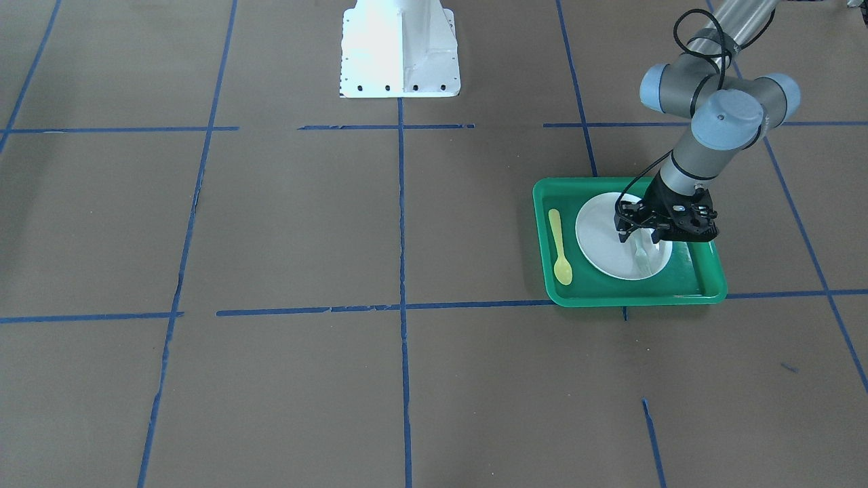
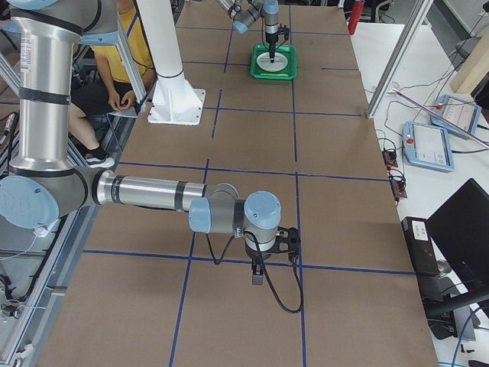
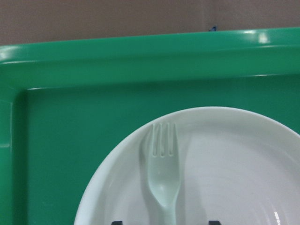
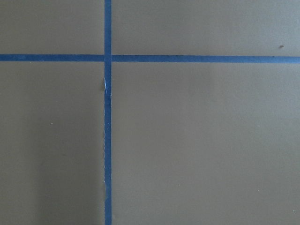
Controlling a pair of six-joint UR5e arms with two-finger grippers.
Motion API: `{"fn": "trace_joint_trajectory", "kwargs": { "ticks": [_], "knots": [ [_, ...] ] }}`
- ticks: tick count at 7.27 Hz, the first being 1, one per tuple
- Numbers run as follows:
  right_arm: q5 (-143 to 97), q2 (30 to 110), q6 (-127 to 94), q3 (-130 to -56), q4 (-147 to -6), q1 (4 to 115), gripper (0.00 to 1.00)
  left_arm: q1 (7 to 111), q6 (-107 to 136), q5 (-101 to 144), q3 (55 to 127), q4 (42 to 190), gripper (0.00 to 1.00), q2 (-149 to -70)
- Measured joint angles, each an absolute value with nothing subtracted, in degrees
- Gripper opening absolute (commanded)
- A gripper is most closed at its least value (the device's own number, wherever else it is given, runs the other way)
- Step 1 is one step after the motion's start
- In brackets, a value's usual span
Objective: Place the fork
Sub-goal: 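Lower the left gripper and grasp the white fork's handle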
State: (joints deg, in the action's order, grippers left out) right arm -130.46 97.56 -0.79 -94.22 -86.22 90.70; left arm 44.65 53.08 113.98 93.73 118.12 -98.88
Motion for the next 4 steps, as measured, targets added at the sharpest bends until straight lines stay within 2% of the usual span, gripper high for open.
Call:
{"fn": "trace_joint_trajectory", "kwargs": {
  "ticks": [1, 4],
  "knots": [
    [-130.5, 97.6, -0.8, -94.2, -86.2, 90.7, 1.0, 44.6, 53.1, 114.0, 93.6, 118.1, 0.0, -98.9],
    [-130.5, 97.6, -0.8, -94.2, -86.2, 90.7, 1.0, 44.6, 52.9, 116.2, 94.1, 118.0, 0.0, -98.6]
  ]
}}
